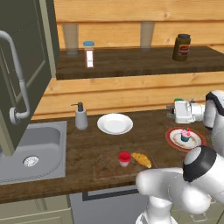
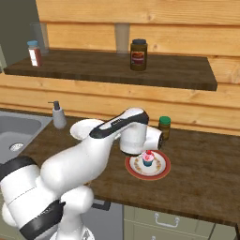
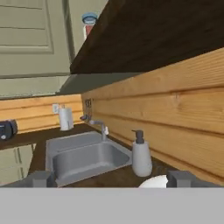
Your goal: From the different types of pastries on the counter, select a croissant and place it on the cutting board. Then retrieve a jar of jam from the cabinet and place it alongside the croissant on the cutting board.
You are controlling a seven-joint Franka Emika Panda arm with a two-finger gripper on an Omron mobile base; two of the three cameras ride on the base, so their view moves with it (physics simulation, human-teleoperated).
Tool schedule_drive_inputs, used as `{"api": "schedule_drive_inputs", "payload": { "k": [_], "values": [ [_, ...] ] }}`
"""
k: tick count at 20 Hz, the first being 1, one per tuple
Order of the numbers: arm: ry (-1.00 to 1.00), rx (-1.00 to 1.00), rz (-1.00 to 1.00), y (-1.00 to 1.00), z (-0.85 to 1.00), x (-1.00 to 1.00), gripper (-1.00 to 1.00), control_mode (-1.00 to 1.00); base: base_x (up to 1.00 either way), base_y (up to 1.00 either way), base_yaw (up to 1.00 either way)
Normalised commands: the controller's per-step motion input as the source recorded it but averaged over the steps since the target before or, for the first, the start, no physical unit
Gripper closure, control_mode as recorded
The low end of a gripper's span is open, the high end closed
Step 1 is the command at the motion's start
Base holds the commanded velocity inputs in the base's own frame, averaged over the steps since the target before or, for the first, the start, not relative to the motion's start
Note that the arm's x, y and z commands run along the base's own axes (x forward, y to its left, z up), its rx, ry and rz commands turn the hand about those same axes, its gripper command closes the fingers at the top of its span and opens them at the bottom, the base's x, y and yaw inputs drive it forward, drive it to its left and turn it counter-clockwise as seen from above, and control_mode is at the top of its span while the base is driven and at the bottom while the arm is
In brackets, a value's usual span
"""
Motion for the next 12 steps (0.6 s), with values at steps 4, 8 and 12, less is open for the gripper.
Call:
{"api": "schedule_drive_inputs", "payload": {
  "k": [4,8,12],
  "values": [
    [0.15,-0.04,-0.61,-0.72,0.20,0.00,-1.00,-1.00,0.00,0.00,0.00],
    [0.06,-0.18,-0.43,-0.51,0.36,-0.48,-1.00,-1.00,0.00,0.00,0.00],
    [-0.03,-0.42,0.02,-0.38,0.23,-1.00,-1.00,-1.00,0.00,0.00,0.00]
  ]
}}
